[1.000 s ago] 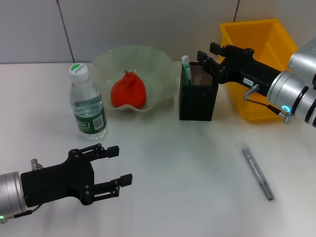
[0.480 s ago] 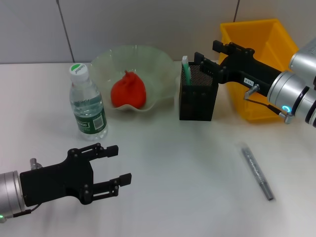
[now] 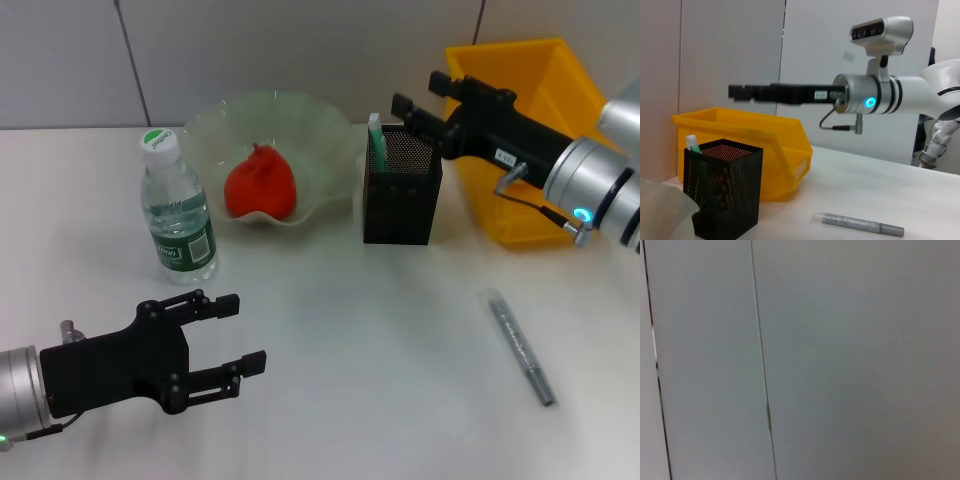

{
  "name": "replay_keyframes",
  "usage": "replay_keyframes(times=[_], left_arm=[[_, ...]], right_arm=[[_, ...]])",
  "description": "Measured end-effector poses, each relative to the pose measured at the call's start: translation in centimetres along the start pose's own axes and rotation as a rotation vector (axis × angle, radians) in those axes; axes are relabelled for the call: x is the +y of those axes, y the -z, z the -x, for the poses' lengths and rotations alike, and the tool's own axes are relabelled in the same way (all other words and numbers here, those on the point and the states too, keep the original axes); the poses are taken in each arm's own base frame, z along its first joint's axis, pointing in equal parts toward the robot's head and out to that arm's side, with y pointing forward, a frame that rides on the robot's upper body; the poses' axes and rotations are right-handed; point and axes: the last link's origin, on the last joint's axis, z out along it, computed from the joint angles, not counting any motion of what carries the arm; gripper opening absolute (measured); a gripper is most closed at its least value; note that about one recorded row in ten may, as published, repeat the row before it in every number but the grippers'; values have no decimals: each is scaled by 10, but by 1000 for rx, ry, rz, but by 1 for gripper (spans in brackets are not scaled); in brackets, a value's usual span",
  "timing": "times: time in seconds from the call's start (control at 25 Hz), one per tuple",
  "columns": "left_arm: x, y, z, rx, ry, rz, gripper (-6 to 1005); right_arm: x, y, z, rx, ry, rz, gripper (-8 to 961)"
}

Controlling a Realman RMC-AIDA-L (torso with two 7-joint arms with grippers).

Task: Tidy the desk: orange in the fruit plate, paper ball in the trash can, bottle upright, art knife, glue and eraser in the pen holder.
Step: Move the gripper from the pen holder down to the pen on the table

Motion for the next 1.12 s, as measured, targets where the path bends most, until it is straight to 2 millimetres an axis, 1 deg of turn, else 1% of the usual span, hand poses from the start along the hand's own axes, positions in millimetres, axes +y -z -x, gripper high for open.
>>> replay_keyframes(times=[0.08,0.12,0.16,0.28,0.32,0.36,0.4,0.44,0.48,0.68,0.72,0.76,0.88,0.92,0.96,1.08,1.12], left_arm=[[0,0,0,0,0,0,752],[0,0,0,1,0,1,752],[0,0,0,1,0,1,752],[0,0,0,1,-2,1,752],[1,0,0,1,-2,1,752],[1,0,0,1,-2,1,752],[1,0,0,1,-2,1,752],[1,0,0,1,-2,1,752],[1,0,0,1,-2,1,752],[1,0,0,1,-1,2,752],[1,0,0,1,-2,2,752],[1,0,0,2,-2,2,752],[1,0,0,2,-2,2,752],[1,0,0,2,-3,2,752],[1,0,0,2,-3,2,752],[1,0,0,2,-4,3,752],[1,0,0,2,-4,3,752]], right_arm=[[0,3,4,-25,-28,8,636],[1,9,13,-82,-89,43,636],[1,9,13,-82,-89,43,636],[4,18,28,-135,-151,120,635],[8,23,35,-144,-184,182,634],[10,26,37,-136,-199,220,634],[10,26,37,-136,-199,220,634],[14,31,40,-106,-219,287,634],[14,31,40,-106,-219,287,633],[21,35,44,51,-229,417,633],[24,36,43,140,-224,459,633],[24,36,43,140,-224,459,633],[30,37,42,276,-208,508,634],[32,37,40,359,-194,527,634],[32,37,40,359,-194,527,634],[34,37,36,489,-170,541,634],[34,36,32,564,-154,541,634]])
